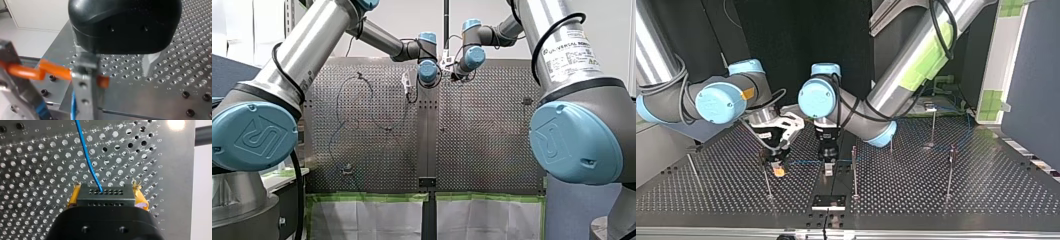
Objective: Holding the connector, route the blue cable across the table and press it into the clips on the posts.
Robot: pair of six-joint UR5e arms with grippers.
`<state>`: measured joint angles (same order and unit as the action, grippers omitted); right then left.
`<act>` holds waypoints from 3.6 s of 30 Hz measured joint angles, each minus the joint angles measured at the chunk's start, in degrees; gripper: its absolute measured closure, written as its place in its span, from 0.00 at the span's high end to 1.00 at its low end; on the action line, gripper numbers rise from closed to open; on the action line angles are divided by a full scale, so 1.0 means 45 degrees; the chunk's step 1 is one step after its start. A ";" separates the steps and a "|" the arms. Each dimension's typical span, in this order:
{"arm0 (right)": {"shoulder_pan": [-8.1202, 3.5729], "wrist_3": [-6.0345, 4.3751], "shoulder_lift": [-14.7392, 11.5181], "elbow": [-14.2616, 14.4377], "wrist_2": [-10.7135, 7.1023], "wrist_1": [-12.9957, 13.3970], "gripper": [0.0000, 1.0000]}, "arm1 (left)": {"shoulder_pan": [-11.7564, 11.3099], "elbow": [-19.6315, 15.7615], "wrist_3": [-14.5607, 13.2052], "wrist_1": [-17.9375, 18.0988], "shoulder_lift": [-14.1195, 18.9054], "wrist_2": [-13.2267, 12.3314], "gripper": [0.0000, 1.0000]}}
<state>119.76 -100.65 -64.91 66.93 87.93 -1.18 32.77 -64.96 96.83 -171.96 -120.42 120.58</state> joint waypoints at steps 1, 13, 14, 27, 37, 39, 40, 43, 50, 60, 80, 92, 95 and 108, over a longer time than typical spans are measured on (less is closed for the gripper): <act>0.0000 -0.0001 -0.0001 0.0000 0.0001 0.0000 0.00 | 0.0018 0.0001 -0.0022 0.0003 0.0000 0.0037 0.57; 0.0014 0.0000 0.0016 0.0003 0.0002 -0.0007 0.00 | 0.0226 -0.0005 -0.0082 -0.0063 -0.0004 0.0490 0.00; 0.0015 0.0000 0.0021 0.0004 0.0000 -0.0006 0.00 | 0.0240 -0.0006 -0.0070 -0.0098 -0.0004 0.0579 0.00; 0.0102 0.0131 0.0050 0.0444 0.0022 0.0026 0.00 | 0.0479 -0.0809 0.0305 -0.0298 0.0175 0.1466 0.00; 0.0010 0.0315 0.0048 0.1370 0.0014 0.0045 0.00 | 0.0684 -0.1956 0.0466 0.0815 0.0553 0.1523 0.00; -0.0009 0.0366 0.0046 0.1601 0.0013 0.0049 0.00 | 0.0688 -0.2152 0.0490 0.1010 0.0566 0.1502 0.00; -0.0017 0.0394 0.0046 0.1692 0.0014 0.0049 0.00 | 0.0693 -0.2293 0.0500 0.1158 0.0572 0.1494 0.00; -0.0039 0.0513 0.0046 0.1986 0.0017 0.0061 0.00 | 0.0705 -0.2651 0.0515 0.1517 0.0571 0.1470 0.00; -0.0117 0.0736 0.0038 0.2687 0.0031 0.0112 0.00 | 0.0707 -0.3469 0.0477 0.2334 0.0566 0.1453 0.00; -0.0310 0.0809 0.0035 0.3626 -0.0229 0.0630 0.00 | 0.0532 -0.4584 0.0183 0.3445 0.0539 0.0652 0.00; -0.0315 0.0528 0.0036 0.5778 -0.0680 0.2628 0.00 | 0.0484 -0.6828 0.0191 0.5688 -0.0646 -0.0478 0.00; -0.0436 0.0878 0.0045 0.6401 -0.0552 0.3178 0.00 | 0.0440 -0.8248 0.0335 0.6622 -0.0722 -0.0848 0.00; -0.0507 0.0892 0.0049 0.6546 -0.0586 0.3459 0.00 | 0.0426 -0.8554 0.0349 0.6758 -0.0723 -0.0982 0.00; -0.0818 0.0691 0.0091 0.6663 -0.1148 0.4424 0.00 | 0.0340 -0.8201 0.0688 0.6563 -0.0732 -0.1450 0.00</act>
<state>116.08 -97.54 -64.50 96.92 82.76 18.72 34.30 -101.86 99.92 -142.43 -123.72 114.05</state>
